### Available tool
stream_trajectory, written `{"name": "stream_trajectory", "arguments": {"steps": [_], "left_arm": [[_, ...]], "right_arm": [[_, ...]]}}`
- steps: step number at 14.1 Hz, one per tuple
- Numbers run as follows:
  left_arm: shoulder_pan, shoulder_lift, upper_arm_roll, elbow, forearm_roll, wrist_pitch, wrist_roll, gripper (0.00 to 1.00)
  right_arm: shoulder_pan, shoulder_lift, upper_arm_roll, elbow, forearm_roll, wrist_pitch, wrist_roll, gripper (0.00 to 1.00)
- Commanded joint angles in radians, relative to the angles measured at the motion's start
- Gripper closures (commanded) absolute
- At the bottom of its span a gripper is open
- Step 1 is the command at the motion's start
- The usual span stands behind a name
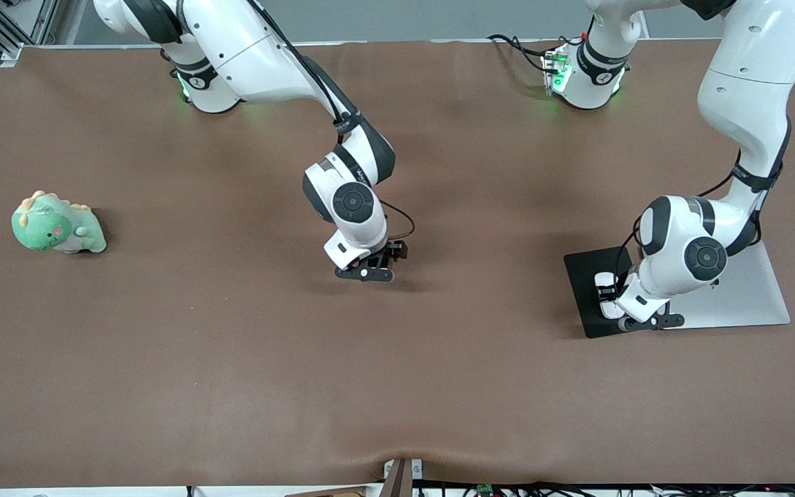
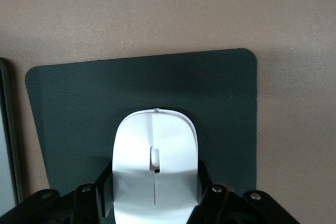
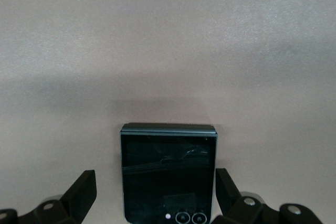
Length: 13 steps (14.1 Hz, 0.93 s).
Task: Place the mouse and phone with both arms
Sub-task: 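Lower the mouse onto the pad while the right gripper grasps the phone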
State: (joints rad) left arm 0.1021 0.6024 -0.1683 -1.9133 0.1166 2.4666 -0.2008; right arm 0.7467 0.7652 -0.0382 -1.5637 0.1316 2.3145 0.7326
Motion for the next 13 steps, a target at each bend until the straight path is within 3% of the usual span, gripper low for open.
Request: {"name": "stream_trajectory", "arguments": {"steps": [1, 2, 6, 13], "left_arm": [[0.010, 0.000, -0.008, -0.003, 0.018, 0.015, -0.022, 0.07], [0.008, -0.001, -0.008, -0.001, 0.018, 0.015, -0.022, 0.00], [0.002, -0.024, -0.008, 0.025, 0.020, -0.008, -0.019, 0.00], [0.004, -0.122, -0.033, 0.272, 0.020, -0.434, -0.005, 0.00]], "right_arm": [[0.019, 0.009, -0.015, 0.005, -0.009, 0.011, 0.021, 0.00], [0.017, 0.014, -0.015, 0.005, -0.023, 0.013, 0.021, 0.00], [0.017, 0.032, -0.015, 0.005, -0.030, 0.040, 0.022, 0.00], [0.003, 0.045, -0.019, 0.007, -0.029, 0.045, 0.037, 0.00]]}}
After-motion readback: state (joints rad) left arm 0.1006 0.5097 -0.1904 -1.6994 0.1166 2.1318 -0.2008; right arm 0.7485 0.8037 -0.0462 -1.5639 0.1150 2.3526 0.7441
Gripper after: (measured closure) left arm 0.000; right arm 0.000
